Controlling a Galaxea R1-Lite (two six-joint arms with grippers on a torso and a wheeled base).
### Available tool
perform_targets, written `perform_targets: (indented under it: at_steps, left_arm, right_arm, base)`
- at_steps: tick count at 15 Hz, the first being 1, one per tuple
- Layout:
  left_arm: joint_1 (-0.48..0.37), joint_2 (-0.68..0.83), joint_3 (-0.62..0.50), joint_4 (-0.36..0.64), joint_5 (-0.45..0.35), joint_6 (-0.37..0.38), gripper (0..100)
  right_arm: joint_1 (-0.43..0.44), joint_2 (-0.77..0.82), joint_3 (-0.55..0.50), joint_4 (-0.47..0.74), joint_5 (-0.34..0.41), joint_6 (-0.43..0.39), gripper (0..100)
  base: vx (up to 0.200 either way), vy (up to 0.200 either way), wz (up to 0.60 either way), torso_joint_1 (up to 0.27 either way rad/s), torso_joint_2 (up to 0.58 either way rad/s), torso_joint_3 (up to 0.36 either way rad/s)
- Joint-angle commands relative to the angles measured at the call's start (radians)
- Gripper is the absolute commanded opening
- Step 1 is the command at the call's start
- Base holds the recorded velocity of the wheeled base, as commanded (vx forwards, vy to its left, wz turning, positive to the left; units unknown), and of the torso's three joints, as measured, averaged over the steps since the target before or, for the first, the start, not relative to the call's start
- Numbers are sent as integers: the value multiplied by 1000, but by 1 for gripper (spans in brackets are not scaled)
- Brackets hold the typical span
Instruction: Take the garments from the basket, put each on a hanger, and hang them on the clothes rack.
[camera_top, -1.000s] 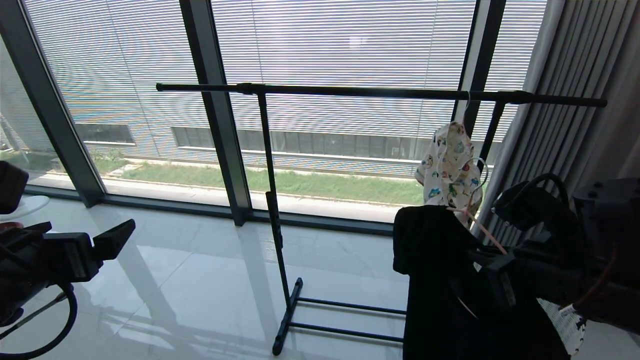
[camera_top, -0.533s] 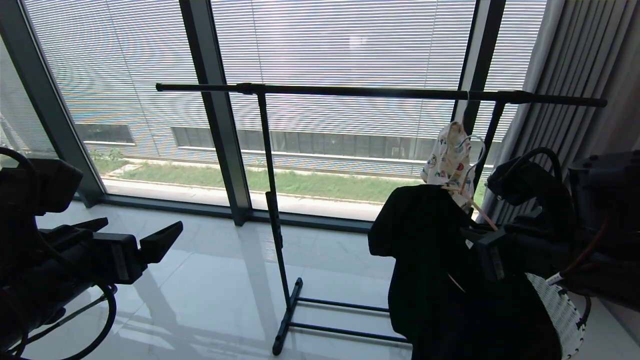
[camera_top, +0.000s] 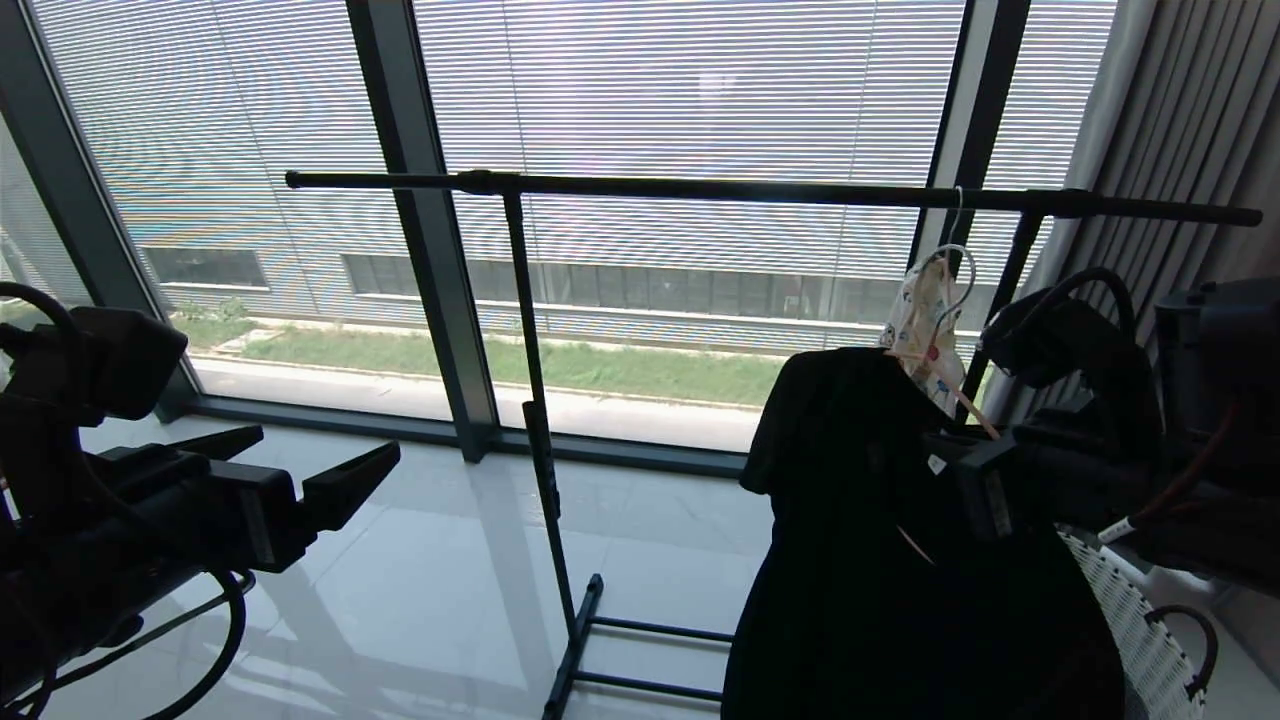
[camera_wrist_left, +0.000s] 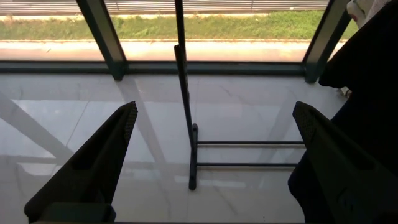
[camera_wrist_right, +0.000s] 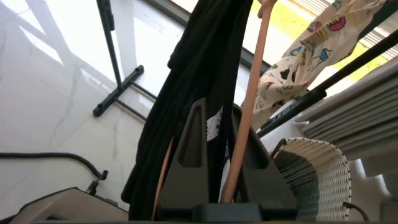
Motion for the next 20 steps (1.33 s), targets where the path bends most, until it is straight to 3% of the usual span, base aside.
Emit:
perform_targets:
  at_steps: [1, 17, 20]
  left_arm:
    - [-7, -2, 0, 0, 1, 0, 100]
    - [-18, 1, 5, 0, 1, 0, 100]
    - [-18, 0, 15, 0, 2, 0, 100]
  right_arm:
    - [-6, 0, -1, 0, 0, -4, 0]
    - [-23, -31, 2, 0, 6, -44, 0]
    - [-22, -38, 2, 1, 7, -61, 0]
  base:
    - [200, 0, 0, 7, 2, 2]
    - [200, 0, 0, 4, 2, 2]
    - [0, 0, 0, 0, 0, 0]
